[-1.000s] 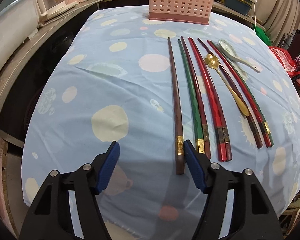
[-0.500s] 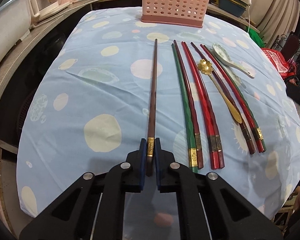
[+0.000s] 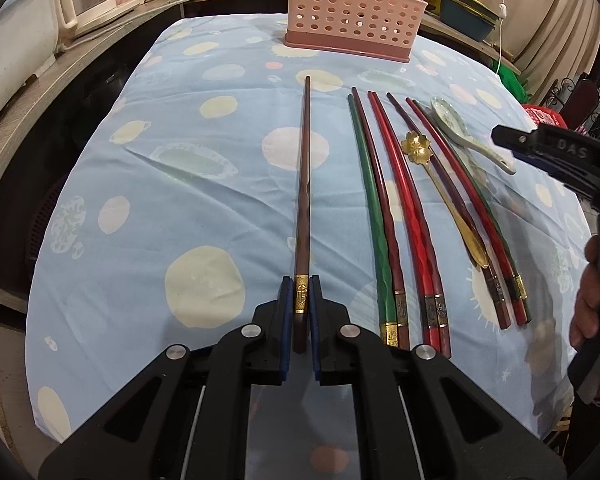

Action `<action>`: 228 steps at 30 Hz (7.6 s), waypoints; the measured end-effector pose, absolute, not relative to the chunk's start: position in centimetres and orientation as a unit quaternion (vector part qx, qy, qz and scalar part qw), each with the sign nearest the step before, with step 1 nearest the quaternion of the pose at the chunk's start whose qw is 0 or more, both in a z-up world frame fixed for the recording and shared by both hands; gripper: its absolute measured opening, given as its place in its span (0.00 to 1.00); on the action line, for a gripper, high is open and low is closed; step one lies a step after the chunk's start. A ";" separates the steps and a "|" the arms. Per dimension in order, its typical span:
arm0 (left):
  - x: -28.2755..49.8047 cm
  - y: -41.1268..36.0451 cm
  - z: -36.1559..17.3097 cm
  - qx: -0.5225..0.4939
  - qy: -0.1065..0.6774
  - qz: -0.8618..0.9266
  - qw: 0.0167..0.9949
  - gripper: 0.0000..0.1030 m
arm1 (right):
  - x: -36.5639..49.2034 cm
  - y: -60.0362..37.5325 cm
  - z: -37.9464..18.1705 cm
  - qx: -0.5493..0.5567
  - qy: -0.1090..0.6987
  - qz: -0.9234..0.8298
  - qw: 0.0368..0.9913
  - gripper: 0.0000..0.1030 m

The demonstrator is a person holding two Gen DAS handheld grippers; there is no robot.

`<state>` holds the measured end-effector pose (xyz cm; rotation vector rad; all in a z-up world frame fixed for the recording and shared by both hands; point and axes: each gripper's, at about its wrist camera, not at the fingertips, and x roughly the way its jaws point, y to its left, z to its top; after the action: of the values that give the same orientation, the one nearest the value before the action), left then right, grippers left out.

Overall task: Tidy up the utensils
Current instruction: 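Grasp the white ceramic spoon by its handle with the right tool, then lift the white spoon with the right tool while the left tool carries the brown chopstick to the basket, then open the right tool over the basket while the left tool releases the chopstick into it, then withdraw both open tools from the basket back over the utensils, then grasp a green chopstick with the left tool while the right tool grasps another green chopstick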

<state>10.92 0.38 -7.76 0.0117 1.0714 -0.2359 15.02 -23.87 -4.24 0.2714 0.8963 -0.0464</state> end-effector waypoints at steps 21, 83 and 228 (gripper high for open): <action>11.2 0.7 -7.8 -0.008 0.507 -0.119 0.854 0.08 | 14.8 -23.1 -7.2 0.143 0.450 0.003 0.881 0.08; 33.3 -5.1 24.7 0.008 0.178 -0.127 0.976 0.07 | 32.9 -26.4 12.2 0.086 0.286 0.005 0.954 0.06; 8.5 0.5 -7.7 0.010 0.474 -0.129 0.871 0.47 | 3.7 -21.8 -6.6 0.115 0.465 -0.001 0.878 0.18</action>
<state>8.49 0.53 -7.71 0.0200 0.9920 -0.2700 3.66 -21.84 -6.61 0.2390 0.9700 -0.0020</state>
